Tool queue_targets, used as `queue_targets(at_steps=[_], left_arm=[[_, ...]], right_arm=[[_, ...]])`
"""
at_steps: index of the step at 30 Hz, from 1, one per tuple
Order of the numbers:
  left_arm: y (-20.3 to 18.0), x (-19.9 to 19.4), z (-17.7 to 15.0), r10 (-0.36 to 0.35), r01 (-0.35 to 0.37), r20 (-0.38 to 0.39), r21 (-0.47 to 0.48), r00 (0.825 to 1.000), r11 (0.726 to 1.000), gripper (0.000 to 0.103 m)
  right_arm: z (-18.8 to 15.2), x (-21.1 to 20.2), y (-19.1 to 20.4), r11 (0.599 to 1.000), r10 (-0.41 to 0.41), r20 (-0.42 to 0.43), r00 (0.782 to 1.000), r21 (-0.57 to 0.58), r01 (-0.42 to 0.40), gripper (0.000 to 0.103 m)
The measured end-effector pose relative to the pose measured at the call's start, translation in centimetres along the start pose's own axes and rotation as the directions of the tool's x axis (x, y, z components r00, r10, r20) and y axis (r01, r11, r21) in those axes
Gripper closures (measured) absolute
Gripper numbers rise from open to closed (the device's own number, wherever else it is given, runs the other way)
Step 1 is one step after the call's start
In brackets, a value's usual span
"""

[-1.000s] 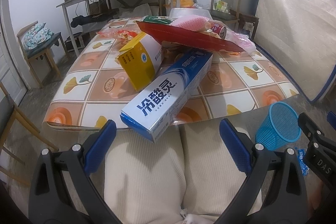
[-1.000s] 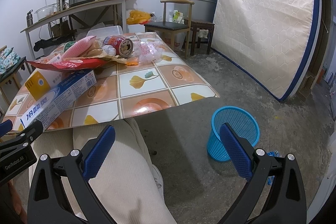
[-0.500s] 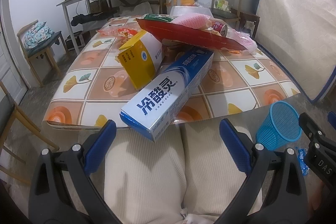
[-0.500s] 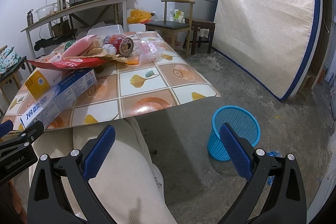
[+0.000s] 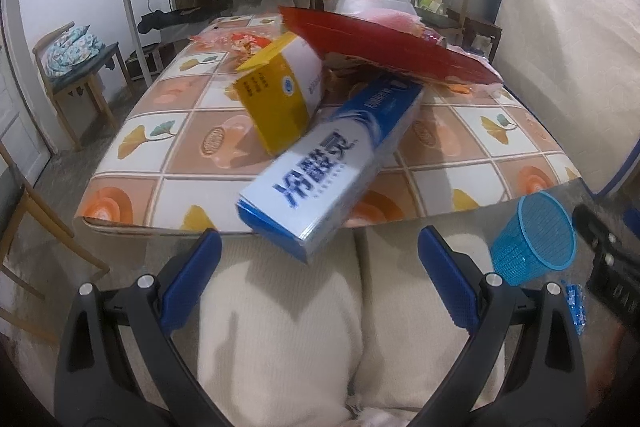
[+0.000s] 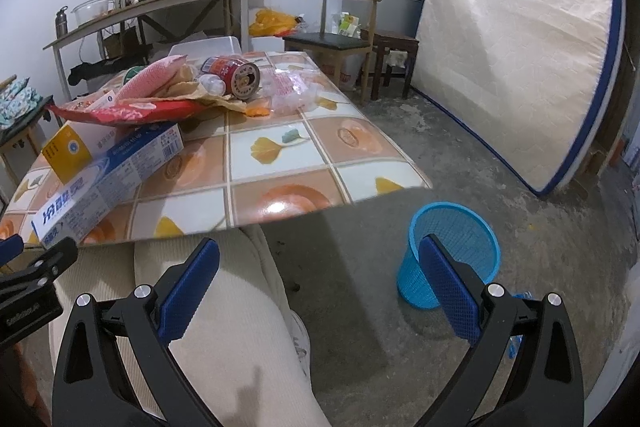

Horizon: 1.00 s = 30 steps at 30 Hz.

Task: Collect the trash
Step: 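Grasp the yellow box with the left tool while the right tool grasps the pink sponge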

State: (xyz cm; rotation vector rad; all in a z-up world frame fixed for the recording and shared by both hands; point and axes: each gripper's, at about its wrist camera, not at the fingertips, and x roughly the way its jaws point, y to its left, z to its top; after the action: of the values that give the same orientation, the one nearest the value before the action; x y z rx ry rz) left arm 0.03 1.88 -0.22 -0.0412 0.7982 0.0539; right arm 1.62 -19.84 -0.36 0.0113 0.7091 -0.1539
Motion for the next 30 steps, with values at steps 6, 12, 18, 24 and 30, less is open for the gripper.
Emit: queue_targets(at_steps=[6, 12, 18, 24, 30], left_arm=[[2.8, -0.2, 2.9, -0.01, 0.011, 0.066, -0.014, 0.998, 1.0, 0.008], [7.3, -0.3, 7.3, -0.061, 0.072, 0.123, -0.081, 0.99, 0.994, 0.008], [10.0, 0.9, 8.9, -0.236, 0.245, 0.167, -0.036, 0.957, 0.969, 0.008], [10.7, 3.6, 9.5, -0.302, 0.308, 0.126, -0.036, 0.945, 0.951, 0.008], [12.9, 5.0, 11.6, -0.3, 0.316, 0.182, -0.063, 0.936, 0.947, 0.008]], right_arm=[[4.7, 0.3, 1.4, 0.993, 0.109, 0.134, 0.985, -0.054, -0.102, 0.006], [9.0, 0.4, 3.1, 0.936, 0.35, 0.233, 0.907, -0.119, -0.331, 0.006], [9.0, 0.7, 4.7, 0.873, 0.483, 0.203, 0.852, -0.188, -0.45, 0.006], [8.6, 1.1, 6.9, 0.791, 0.585, 0.103, 0.804, -0.288, -0.539, 0.006], [8.5, 0.6, 9.8, 0.75, 0.609, 0.097, 0.788, -0.395, -0.531, 0.006]])
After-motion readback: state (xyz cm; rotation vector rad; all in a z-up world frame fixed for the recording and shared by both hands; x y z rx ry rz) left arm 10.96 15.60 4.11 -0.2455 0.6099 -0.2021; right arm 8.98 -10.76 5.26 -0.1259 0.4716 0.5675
